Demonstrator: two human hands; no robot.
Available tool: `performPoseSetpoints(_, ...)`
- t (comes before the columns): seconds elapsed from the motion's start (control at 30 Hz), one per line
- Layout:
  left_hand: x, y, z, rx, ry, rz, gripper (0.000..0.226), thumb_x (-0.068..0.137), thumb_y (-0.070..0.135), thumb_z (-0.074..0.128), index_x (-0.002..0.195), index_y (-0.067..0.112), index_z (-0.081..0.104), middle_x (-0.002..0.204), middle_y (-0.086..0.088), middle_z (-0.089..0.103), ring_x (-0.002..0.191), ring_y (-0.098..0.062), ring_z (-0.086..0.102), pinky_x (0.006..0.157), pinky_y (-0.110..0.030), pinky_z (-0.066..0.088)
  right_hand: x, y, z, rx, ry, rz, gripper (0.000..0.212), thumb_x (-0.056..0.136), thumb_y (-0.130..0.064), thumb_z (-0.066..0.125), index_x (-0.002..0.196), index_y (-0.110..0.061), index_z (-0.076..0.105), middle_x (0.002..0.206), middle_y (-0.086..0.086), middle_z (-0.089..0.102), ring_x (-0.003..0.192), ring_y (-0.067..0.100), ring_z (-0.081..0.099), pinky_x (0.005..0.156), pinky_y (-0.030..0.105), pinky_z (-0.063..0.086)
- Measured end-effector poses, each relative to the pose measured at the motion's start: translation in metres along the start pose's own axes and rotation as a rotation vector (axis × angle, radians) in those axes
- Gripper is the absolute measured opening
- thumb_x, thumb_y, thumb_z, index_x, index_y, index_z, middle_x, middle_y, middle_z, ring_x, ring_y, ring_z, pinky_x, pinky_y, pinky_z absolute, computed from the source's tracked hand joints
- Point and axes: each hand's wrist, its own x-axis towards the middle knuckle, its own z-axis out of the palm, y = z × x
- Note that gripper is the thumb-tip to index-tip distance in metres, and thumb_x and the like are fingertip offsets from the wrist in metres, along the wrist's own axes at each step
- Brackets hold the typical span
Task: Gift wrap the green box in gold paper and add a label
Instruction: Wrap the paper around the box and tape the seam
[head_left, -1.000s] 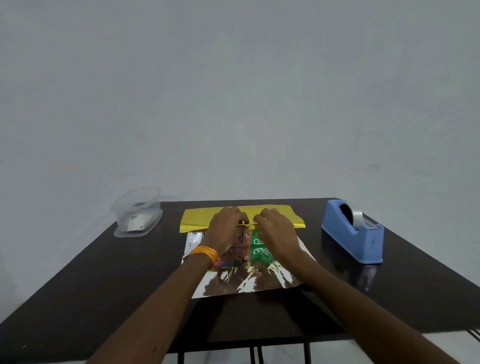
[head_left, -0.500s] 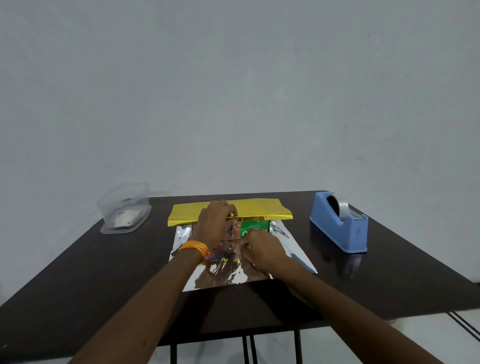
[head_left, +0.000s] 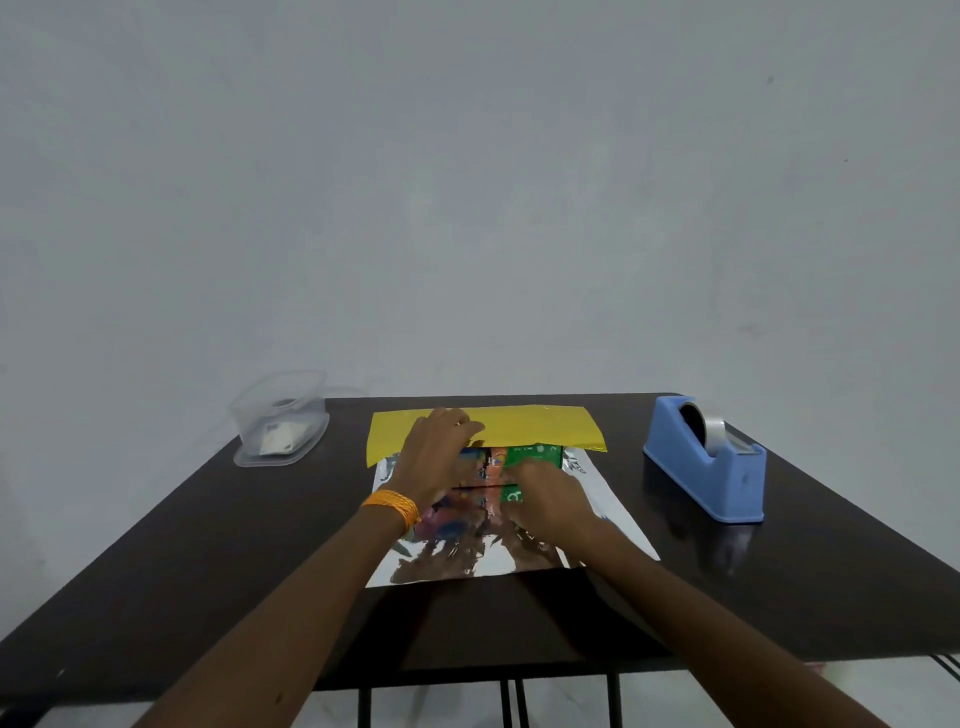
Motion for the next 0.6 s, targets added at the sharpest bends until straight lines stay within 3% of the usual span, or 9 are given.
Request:
performPoseSetpoints(0.2,-0.010,-0.021,-0.014,-0.022,-0.007,-0.082,0.053,0.084,0.029,0.072,0.132,0.010,0.059,0.128,-0.008,0.061,0.120,-0.028,0.051,0.099,-0.040,0.043,0.005,0.001,-0.003,0.033,-0.031,0.012,0.032,0.086,-0.026,0.069,0.118,-0.020,0.069,0.118,0.002,0.069,0.107,0.022,0.063,0.085,0.034,0.051)
performPoseSetpoints(0.3,-0.014,-0.027,-0.014,-0.077,0.000,-0.128,0.036,0.079,0.035,0.075,0.105,0.009,0.070,0.107,-0.006,0.066,0.105,-0.029,0.056,0.085,-0.040,0.048,0.004,0.001,-0.003,0.024,-0.028,0.009,0.029,0.087,-0.027,0.067,0.115,-0.020,0.070,0.114,0.001,0.069,0.103,0.021,0.064,0.080,0.031,0.049)
performPoseSetpoints(0.4,-0.018,-0.028,-0.013,-0.089,0.015,-0.151,0.029,0.078,0.039,0.076,0.083,0.012,0.067,0.094,-0.002,0.066,0.091,-0.025,0.056,0.075,-0.038,0.047,0.003,0.001,-0.001,0.024,-0.031,0.016,0.024,0.087,-0.028,0.066,0.109,-0.021,0.071,0.108,0.000,0.071,0.097,0.021,0.064,0.076,0.030,0.048)
performPoseSetpoints(0.6,-0.018,-0.024,-0.014,0.023,0.043,-0.174,0.023,0.079,0.046,0.071,0.083,0.024,0.068,0.094,0.008,0.065,0.094,-0.020,0.056,0.084,-0.038,0.035,0.002,0.001,-0.003,0.034,-0.031,0.027,0.022,0.087,-0.028,0.066,0.106,-0.020,0.072,0.106,-0.001,0.070,0.097,0.021,0.064,0.078,0.031,0.049)
